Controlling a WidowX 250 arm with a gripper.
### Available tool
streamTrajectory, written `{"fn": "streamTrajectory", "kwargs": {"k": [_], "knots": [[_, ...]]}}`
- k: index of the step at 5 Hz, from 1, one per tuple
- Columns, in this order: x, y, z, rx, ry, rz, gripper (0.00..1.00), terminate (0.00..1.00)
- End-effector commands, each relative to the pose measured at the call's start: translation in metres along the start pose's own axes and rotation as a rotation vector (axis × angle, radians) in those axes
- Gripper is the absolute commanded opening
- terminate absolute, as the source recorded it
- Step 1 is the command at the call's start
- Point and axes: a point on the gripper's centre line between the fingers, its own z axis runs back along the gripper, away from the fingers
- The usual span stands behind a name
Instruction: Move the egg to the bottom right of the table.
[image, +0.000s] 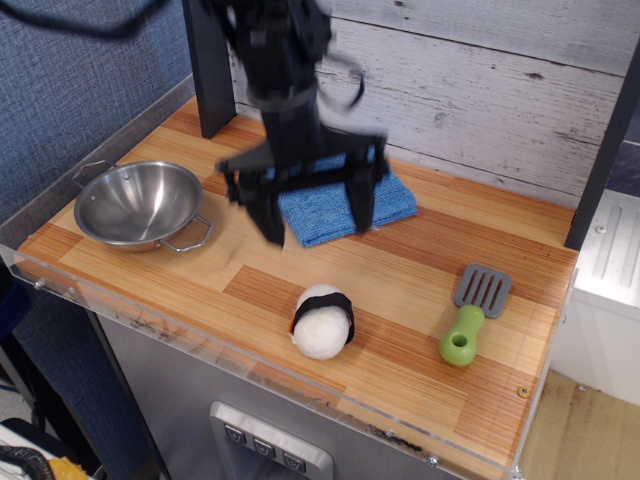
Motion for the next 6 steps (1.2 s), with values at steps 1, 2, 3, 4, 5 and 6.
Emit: {"fn": "streamTrajectory", "kwargs": {"k": [1,2,3,4,5,6], "knots": [[0.0134,-0.0030,0.0448,-0.077,-0.094,0.009,1.00,0.00],[0.0134,-0.0030,0.0448,-0.077,-0.094,0.009,1.00,0.00],[0.0134,-0.0030,0.0448,-0.077,-0.094,0.009,1.00,0.00],[0.0134,-0.0030,0.0448,-0.077,-0.094,0.009,1.00,0.00],[0.0134,-0.0030,0.0448,-0.077,-0.094,0.009,1.00,0.00],[0.0134,-0.0030,0.0448,-0.077,-0.094,0.009,1.00,1.00]]}}
